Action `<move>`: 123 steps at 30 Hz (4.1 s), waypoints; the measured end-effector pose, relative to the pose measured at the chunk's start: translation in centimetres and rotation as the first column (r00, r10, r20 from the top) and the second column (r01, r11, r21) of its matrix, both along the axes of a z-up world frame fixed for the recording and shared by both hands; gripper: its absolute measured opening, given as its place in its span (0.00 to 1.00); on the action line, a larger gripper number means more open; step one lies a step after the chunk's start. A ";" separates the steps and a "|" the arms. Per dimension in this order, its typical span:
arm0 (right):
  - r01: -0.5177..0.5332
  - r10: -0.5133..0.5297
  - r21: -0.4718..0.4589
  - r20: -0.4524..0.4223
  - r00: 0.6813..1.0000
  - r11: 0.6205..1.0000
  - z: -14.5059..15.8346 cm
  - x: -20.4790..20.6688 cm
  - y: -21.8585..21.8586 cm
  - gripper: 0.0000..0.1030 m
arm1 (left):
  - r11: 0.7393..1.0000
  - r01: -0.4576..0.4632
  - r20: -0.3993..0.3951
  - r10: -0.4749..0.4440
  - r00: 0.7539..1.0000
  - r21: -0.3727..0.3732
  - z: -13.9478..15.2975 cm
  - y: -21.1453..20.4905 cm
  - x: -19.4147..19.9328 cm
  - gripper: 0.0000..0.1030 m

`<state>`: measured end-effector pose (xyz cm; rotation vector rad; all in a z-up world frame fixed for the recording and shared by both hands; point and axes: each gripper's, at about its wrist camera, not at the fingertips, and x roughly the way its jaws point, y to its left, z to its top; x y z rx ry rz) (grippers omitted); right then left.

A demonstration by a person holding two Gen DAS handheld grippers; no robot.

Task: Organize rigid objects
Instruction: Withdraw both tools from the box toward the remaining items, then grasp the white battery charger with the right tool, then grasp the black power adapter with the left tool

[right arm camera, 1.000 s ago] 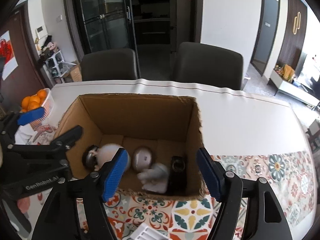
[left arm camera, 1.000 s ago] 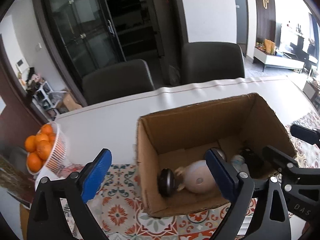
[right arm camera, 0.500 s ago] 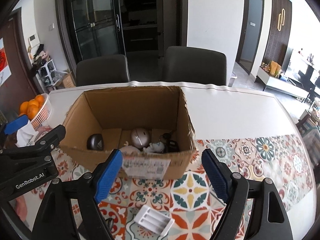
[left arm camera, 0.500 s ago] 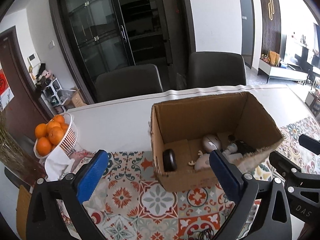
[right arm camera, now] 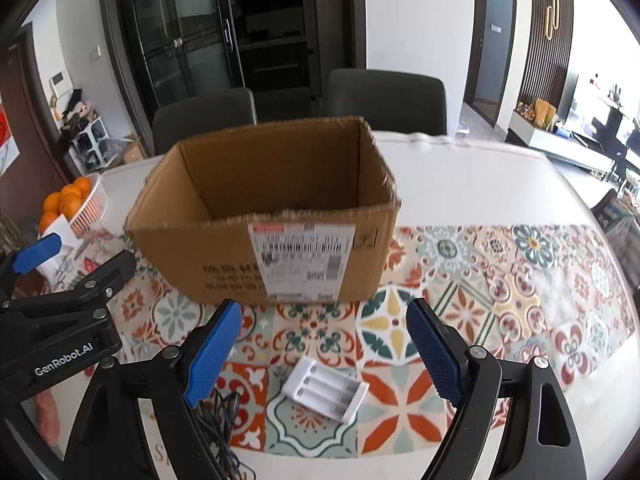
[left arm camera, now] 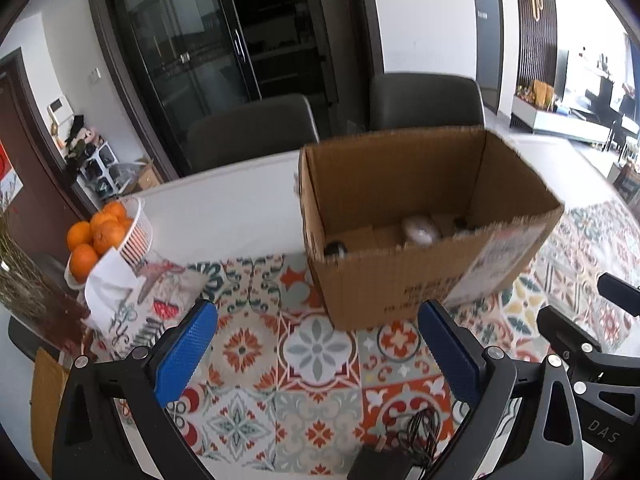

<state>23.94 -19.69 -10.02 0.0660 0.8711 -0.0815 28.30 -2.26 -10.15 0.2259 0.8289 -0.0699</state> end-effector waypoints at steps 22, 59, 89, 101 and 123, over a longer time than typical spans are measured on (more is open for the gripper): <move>0.028 -0.006 0.095 -0.231 0.973 0.995 -8.1 -0.2 -0.1 0.84 | 0.997 0.006 -0.148 0.005 0.989 0.077 -6.8 0.2 -0.7 0.99; 0.060 -0.034 0.070 -0.326 0.945 0.996 -14.2 2.2 2.0 0.84 | 0.993 -0.020 -0.225 0.047 0.973 0.121 -10.0 0.6 -0.7 0.98; -0.010 0.013 0.010 -0.246 0.969 1.000 -9.0 -5.7 0.6 0.84 | 0.994 0.107 -0.371 -0.108 0.922 -0.025 -9.4 0.3 -8.4 0.88; -0.050 0.057 0.032 -0.283 0.957 0.998 -10.4 -6.1 2.5 0.84 | 0.983 0.174 -0.458 -0.178 0.871 -0.052 -12.4 0.6 -7.4 0.76; -0.047 0.046 0.006 -0.317 0.947 0.999 -11.3 -4.9 2.6 0.84 | 0.968 0.222 -0.427 -0.251 0.869 -0.117 -14.8 -1.4 -4.4 0.54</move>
